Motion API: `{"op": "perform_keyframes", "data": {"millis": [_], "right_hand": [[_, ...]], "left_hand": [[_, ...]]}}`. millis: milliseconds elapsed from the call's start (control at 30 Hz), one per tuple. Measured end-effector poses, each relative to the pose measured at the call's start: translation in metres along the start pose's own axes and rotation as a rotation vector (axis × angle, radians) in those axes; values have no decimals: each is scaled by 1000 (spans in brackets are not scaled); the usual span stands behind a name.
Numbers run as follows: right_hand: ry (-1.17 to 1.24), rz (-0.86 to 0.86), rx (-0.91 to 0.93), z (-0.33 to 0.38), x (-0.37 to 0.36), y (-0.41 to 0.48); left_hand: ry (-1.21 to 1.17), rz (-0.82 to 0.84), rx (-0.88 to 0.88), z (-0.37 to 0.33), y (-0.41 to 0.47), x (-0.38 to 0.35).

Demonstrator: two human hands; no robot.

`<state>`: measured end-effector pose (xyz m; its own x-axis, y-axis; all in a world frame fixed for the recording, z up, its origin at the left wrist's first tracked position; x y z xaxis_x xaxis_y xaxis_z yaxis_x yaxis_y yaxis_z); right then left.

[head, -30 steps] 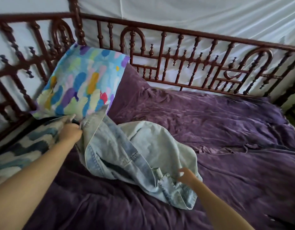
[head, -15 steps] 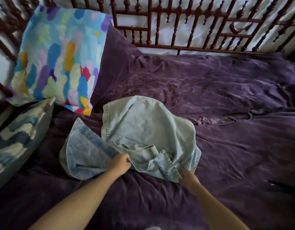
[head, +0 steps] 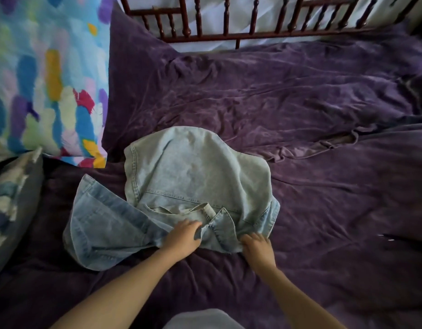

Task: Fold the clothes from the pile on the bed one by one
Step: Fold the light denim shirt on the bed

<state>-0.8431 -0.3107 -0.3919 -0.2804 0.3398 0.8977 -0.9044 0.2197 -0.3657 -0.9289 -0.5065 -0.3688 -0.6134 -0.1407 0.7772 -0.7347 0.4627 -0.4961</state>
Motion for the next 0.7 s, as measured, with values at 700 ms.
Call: {"op": "perform_keyframes", "data": {"millis": [700], "right_hand": [[278, -244, 34, 92, 100, 20]], "left_hand": [[439, -910, -466, -28, -144, 194]]}}
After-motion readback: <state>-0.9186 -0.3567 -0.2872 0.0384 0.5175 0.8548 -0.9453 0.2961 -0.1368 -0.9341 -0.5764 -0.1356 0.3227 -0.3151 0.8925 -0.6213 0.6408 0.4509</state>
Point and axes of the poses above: each hand's wrist, its own y-axis towards the middle knuckle, its own x-axis out of the back of the hand, z = x × y, the point moved 2 cm from there along y, towards the middle knuckle, and after that the axes turned 5 degrees about -x, right-handed, at the moved point
